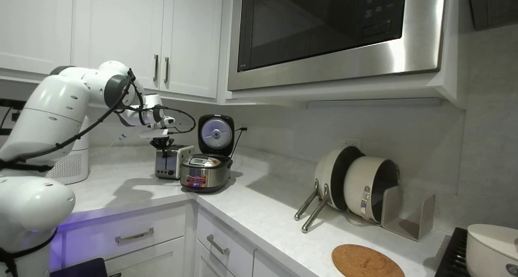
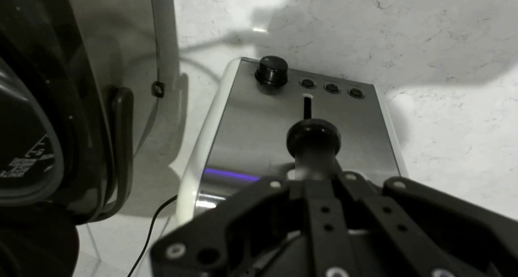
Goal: Push down the toaster lever
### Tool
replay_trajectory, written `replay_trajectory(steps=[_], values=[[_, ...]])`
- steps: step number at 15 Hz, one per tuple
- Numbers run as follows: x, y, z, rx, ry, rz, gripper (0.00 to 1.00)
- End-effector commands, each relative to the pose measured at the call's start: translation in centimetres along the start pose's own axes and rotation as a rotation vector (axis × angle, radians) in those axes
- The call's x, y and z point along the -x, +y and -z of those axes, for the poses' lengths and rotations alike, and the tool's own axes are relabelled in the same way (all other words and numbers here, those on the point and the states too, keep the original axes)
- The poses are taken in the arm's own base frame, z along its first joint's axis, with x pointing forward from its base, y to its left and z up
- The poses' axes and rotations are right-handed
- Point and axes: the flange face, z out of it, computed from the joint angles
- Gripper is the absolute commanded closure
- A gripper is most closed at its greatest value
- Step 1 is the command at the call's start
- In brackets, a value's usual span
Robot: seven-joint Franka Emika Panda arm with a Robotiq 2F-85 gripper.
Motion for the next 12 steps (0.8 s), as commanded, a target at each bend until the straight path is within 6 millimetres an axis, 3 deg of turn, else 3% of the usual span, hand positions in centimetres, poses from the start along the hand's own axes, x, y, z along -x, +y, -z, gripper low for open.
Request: replay_trajectory(steps=[1, 12], values=[[-1.0, 0.3, -0.7, 0.019, -0.022, -0.007, 1.00], [-1.0, 0.3, -3.1, 0.007, -0.077, -0.016, 1.00]])
